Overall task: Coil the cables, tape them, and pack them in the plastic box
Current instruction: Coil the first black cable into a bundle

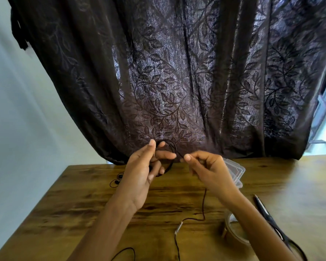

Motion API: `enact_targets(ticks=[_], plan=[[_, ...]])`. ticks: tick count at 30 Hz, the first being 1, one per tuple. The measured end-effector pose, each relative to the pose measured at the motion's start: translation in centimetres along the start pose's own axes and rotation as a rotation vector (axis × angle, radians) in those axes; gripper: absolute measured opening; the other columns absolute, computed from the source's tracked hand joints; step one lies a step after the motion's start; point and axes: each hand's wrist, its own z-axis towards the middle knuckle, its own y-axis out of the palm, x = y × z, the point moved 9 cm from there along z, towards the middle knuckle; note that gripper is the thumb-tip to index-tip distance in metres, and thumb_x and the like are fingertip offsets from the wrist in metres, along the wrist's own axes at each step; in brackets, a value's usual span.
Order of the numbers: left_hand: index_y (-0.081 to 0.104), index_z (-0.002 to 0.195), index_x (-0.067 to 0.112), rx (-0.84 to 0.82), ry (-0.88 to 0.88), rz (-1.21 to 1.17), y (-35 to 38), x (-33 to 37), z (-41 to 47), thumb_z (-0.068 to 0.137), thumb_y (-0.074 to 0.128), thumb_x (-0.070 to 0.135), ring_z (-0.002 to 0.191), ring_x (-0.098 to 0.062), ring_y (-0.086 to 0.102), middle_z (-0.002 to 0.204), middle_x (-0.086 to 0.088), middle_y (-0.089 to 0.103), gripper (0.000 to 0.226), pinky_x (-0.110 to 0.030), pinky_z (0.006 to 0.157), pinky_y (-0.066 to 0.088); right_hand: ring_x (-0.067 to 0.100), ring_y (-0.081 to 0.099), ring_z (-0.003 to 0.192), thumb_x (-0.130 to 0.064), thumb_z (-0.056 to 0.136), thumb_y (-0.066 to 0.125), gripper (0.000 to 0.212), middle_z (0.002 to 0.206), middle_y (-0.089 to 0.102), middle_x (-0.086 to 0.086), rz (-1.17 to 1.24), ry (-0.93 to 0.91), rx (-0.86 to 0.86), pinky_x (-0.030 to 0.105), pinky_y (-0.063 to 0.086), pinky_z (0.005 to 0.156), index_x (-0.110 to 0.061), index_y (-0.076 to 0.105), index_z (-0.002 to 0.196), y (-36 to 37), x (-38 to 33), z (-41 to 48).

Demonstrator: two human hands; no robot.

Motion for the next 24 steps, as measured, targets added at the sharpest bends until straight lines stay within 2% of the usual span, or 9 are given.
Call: enact_targets(ticks=[4, 8, 10, 12, 15, 17, 19, 21, 24], plan=[[0.051, 0.092, 0.011, 0.001, 0.030, -0.093, -0.4, 0.6, 0.6, 0.098, 0.034, 0.024, 0.040, -0.007, 0.054, 0.103, -0.003, 0.072, 0.022, -0.023, 0.062, 0.053, 0.009, 0.045, 0.049, -0.034, 0.087, 0.052, 0.019, 0.056, 0.056, -0.003, -0.111, 0.075, -0.096, 0.026, 0.036, 0.047, -0.020, 0.064, 0.079, 1.3, 2.5, -2.7], [0.049, 0.098, 0.015, 0.037, 0.093, 0.002, -1.1, 0.7, 1.0, 0.100, 0.030, 0.022, 0.067, -0.016, 0.072, 0.121, 0.002, 0.062, 0.020, -0.044, 0.095, 0.043, 0.003, 0.051, 0.053, -0.016, 0.092, 0.053, 0.012, 0.063, 0.057, -0.008, -0.205, 0.119, -0.164, 0.021, 0.044, 0.051, -0.024, 0.062, 0.095, 2.0, 3.6, -4.8], [0.047, 0.103, 0.017, 0.053, 0.102, 0.042, -1.3, 0.4, 1.1, 0.100, 0.029, 0.020, 0.071, -0.016, 0.072, 0.132, 0.000, 0.055, 0.018, -0.043, 0.098, 0.041, 0.002, 0.054, 0.058, -0.011, 0.093, 0.053, 0.021, 0.064, 0.055, -0.016, -0.280, 0.087, -0.191, 0.016, 0.043, 0.054, -0.029, 0.059, 0.103, 2.2, 3.1, -5.4], [0.044, 0.108, 0.020, 0.066, 0.100, 0.092, -1.5, -0.1, 1.1, 0.100, 0.029, 0.020, 0.074, -0.015, 0.072, 0.138, 0.003, 0.049, 0.017, -0.034, 0.094, 0.046, -0.004, 0.056, 0.067, -0.008, 0.093, 0.052, 0.031, 0.072, 0.053, -0.021, -0.393, 0.037, -0.230, 0.010, 0.040, 0.059, -0.028, 0.057, 0.116, 2.4, 2.7, -5.7], [0.037, 0.119, 0.018, 0.075, 0.095, 0.134, -1.3, -0.8, 1.0, 0.099, 0.032, 0.017, 0.076, -0.011, 0.071, 0.144, 0.007, 0.039, 0.020, -0.028, 0.093, 0.048, -0.005, 0.052, 0.071, -0.008, 0.093, 0.050, 0.042, 0.091, 0.054, -0.013, -0.608, -0.050, -0.275, 0.009, 0.042, 0.064, -0.028, 0.051, 0.129, 2.6, 1.6, -5.7], [0.030, 0.126, 0.017, 0.058, 0.108, 0.201, -0.7, -1.1, 0.7, 0.099, 0.032, 0.016, 0.081, -0.007, 0.069, 0.148, 0.008, 0.029, 0.028, -0.033, 0.100, 0.044, 0.001, 0.055, 0.070, 0.003, 0.084, 0.060, 0.050, 0.093, 0.059, -0.005, -0.770, -0.182, -0.274, 0.022, 0.052, 0.059, -0.026, 0.056, 0.125, 2.7, 0.2, -5.5], [0.023, 0.132, 0.020, 0.010, 0.110, 0.313, 0.1, -1.4, 0.5, 0.099, 0.031, 0.019, 0.089, -0.004, 0.065, 0.151, 0.011, 0.022, 0.034, -0.036, 0.107, 0.037, 0.014, 0.058, 0.058, 0.015, 0.065, 0.069, 0.058, 0.084, 0.060, -0.001, -0.873, -0.325, -0.244, 0.029, 0.052, 0.043, -0.022, 0.063, 0.110, 2.8, -1.3, -5.2], [0.020, 0.128, 0.027, -0.053, 0.100, 0.392, 1.1, -1.8, 0.1, 0.099, 0.030, 0.022, 0.087, 0.002, 0.065, 0.148, 0.017, 0.022, 0.031, -0.033, 0.108, 0.035, 0.019, 0.057, 0.056, 0.014, 0.060, 0.069, 0.046, 0.077, 0.060, 0.001, -0.911, -0.451, -0.195, 0.031, 0.049, 0.039, -0.018, 0.068, 0.093, 2.5, -3.5, -4.6], [0.021, 0.126, 0.025, -0.120, 0.096, 0.410, 2.2, -1.9, -0.4, 0.099, 0.029, 0.019, 0.072, 0.011, 0.059, 0.132, 0.024, 0.032, 0.029, -0.024, 0.093, 0.038, 0.021, 0.059, 0.065, -0.006, 0.074, 0.064, 0.019, 0.075, 0.065, -0.001, -0.855, -0.596, -0.185, 0.031, 0.052, 0.048, -0.019, 0.072, 0.086, 2.3, -7.0, -3.5]])
